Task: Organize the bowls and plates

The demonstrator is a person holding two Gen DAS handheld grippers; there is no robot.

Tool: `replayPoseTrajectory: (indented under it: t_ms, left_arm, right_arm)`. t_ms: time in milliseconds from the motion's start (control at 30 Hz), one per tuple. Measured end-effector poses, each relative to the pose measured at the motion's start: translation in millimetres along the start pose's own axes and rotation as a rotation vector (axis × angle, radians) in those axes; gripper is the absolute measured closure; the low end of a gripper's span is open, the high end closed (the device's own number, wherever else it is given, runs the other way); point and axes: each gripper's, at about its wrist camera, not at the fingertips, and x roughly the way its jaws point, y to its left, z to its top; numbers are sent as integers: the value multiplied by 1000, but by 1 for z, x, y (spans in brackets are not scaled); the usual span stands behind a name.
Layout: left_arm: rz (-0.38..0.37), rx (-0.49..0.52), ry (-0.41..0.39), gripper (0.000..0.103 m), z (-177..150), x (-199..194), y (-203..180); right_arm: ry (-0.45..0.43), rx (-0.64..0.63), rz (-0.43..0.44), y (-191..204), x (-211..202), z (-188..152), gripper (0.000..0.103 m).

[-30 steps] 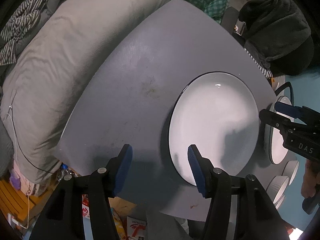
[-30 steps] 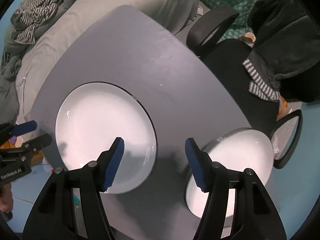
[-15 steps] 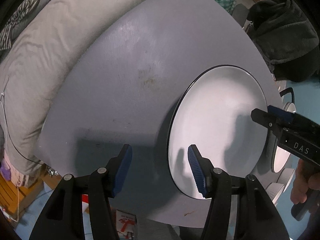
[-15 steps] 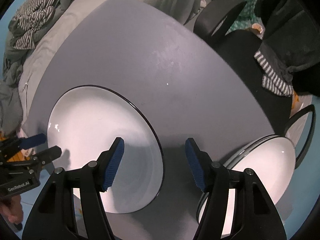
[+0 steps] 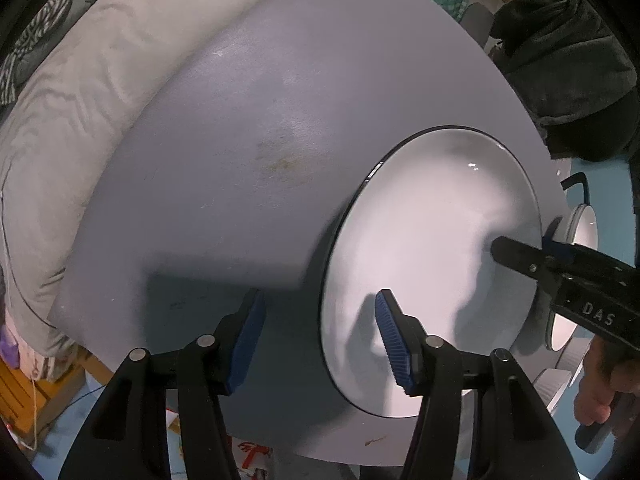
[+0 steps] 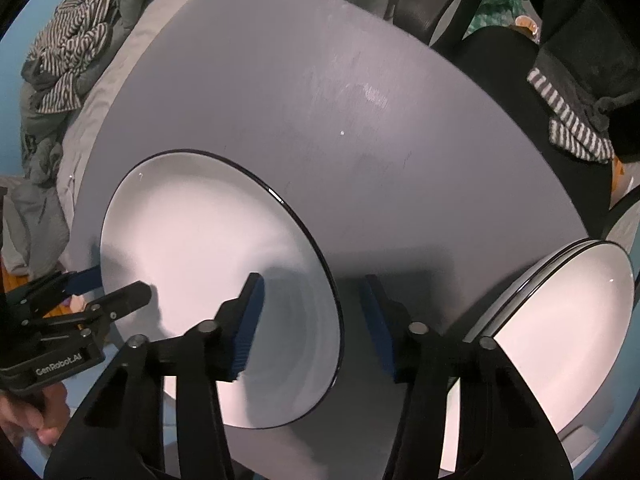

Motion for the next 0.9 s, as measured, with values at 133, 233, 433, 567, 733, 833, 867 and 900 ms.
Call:
replayPoseTrajectory:
  t_ms: [133, 233, 433, 567, 733, 833, 867, 900]
  left_arm:
    - [24, 8, -10, 57, -6, -5, 6]
    - [17, 4, -15, 64, -7, -6, 7]
    - [-28, -1, -3, 85, -8, -7, 7]
    - [-19, -9, -12, 84, -9, -9, 7]
    - [-8, 4, -15, 84, -7, -3, -2]
    - [-7, 10, -13, 84, -8, -3, -1]
    - [-5, 11, -13, 84, -8, -1, -5]
    - [-3, 13, -12, 84, -7, 1, -8]
  right_arm:
    - [-6, 0, 17, 0, 1, -1, 66]
    - [-7, -1, 15, 0, 1, -2, 68]
    - [-3, 15, 30, -7, 0, -1, 79]
    - [-6, 16, 31, -9, -1, -3, 80]
    - [8, 42, 56, -12, 1, -5, 81]
    - [18, 59, 75, -14, 1, -6, 82]
    - [20, 63, 79, -14, 2, -7, 82]
    - [21, 66, 81, -14, 2, -8, 83]
